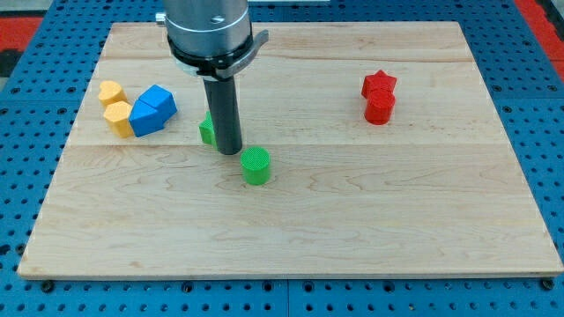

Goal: Push the green circle towards the bottom center of the board

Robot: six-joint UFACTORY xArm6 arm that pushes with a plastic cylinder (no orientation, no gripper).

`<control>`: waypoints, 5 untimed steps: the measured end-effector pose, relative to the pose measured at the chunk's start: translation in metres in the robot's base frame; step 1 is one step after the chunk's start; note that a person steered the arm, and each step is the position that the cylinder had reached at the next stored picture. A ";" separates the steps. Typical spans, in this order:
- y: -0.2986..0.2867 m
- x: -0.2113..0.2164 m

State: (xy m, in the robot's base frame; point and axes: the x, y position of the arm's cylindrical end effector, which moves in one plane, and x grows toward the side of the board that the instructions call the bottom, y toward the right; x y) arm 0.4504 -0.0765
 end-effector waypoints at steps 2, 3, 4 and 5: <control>-0.026 -0.050; -0.024 -0.008; 0.018 0.005; 0.060 0.029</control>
State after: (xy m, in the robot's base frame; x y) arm 0.4799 -0.0165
